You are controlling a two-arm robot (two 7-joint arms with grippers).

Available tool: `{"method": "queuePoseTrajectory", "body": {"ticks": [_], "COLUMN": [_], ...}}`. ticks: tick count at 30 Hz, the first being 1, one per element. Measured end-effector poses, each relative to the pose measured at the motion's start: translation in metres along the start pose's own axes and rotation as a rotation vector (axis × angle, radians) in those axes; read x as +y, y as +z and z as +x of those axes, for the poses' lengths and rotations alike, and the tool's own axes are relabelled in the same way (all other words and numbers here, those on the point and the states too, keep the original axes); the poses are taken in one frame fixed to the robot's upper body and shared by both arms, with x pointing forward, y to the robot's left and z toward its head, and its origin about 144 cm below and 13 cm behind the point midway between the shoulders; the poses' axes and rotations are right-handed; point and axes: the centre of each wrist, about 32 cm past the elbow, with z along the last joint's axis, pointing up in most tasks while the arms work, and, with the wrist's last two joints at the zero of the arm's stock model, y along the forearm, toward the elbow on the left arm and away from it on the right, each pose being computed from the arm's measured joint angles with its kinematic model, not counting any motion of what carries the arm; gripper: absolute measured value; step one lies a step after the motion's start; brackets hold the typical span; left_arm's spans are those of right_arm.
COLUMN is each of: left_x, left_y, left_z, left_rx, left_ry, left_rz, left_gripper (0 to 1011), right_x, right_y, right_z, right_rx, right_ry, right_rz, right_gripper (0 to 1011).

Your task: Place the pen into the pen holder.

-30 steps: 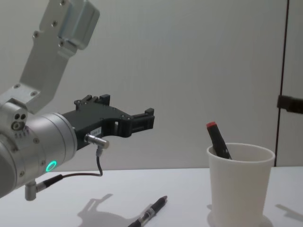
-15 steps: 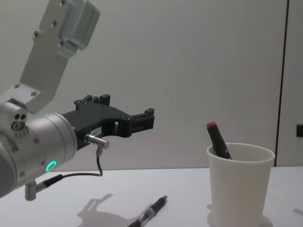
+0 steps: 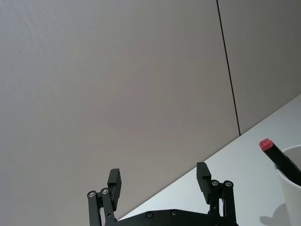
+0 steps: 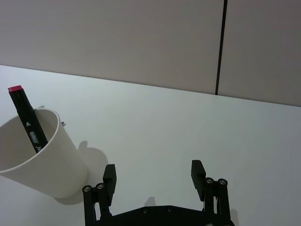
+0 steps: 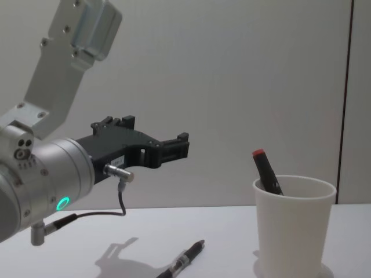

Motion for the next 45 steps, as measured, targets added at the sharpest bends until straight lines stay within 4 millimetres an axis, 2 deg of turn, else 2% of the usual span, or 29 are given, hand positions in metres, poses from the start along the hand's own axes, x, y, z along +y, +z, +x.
{"method": "queuePoseTrajectory", "body": {"ticks": [12, 30, 45], "left_x": [0.0, 0.0, 0.0], "left_y": [0.0, 0.0, 0.0], "left_z": [0.0, 0.0, 0.0], "left_rx": [0.0, 0.0, 0.0], "left_ry": [0.0, 0.0, 0.0], "left_rz": [0.0, 0.0, 0.0], "left_gripper": [999, 1000, 999], "right_x": [0.008, 0.035, 0.048], "right_y": [-0.009, -0.04, -0.057], "right_z": [-0.012, -0.066, -0.109], "right_rx": [-0.03, -0.132, -0.171], "right_ry": [-0.022, -0.117, -0.182], "right_rz": [0.04, 0.232, 0.406], "right_gripper": [1001, 1001, 1001]}}
